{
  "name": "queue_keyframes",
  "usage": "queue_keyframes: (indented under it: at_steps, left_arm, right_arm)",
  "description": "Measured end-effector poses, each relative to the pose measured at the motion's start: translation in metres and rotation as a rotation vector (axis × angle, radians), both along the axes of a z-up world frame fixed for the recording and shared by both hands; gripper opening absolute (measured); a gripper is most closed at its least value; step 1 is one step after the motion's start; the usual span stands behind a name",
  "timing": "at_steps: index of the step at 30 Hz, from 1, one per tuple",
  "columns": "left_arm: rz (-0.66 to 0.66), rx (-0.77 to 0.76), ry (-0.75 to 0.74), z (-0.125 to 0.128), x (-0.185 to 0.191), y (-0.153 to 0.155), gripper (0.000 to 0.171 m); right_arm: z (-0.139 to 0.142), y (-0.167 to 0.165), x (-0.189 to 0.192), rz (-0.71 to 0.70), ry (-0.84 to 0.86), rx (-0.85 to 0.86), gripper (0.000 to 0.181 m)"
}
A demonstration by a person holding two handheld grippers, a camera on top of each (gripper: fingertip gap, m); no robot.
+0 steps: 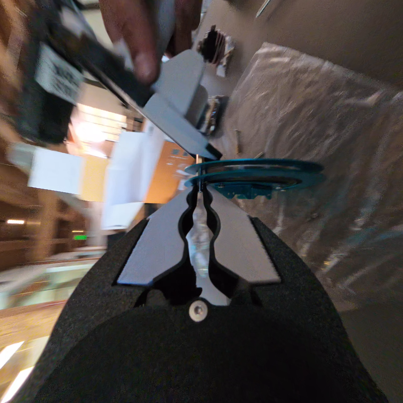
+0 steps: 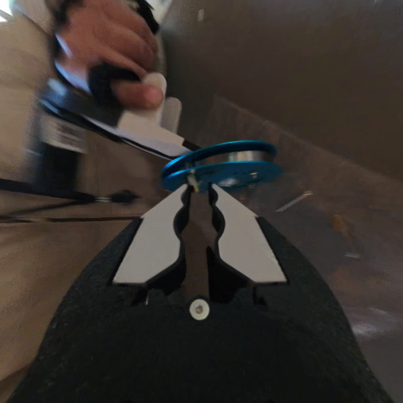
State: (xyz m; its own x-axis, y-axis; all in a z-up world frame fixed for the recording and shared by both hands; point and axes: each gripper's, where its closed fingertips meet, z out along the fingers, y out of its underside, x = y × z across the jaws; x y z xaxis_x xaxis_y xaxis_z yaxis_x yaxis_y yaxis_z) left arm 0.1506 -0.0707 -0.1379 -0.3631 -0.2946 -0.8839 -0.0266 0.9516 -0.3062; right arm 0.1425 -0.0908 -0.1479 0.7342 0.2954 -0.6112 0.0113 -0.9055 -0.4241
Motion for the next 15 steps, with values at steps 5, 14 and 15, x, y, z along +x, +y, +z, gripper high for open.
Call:
queue_keyframes:
  at_steps: [5, 14, 15]
  left_arm:
    - [0.034, -0.325, 0.423, -0.007, -0.005, 0.007, 0.003]
    - [0.035, -0.933, 1.200, -0.007, -0.022, -0.005, 0.003]
    - [0.027, -0.954, 1.224, -0.007, -0.021, -0.005, 0.003]
  right_arm:
    - [0.008, 0.008, 0.020, 0.110, -0.843, 0.550, 0.034]
    - [0.018, 0.014, 0.006, 0.166, -1.748, 0.964, 0.021]
    - [0.016, 0.015, 0.007, 0.165, -1.766, 0.963, 0.021]
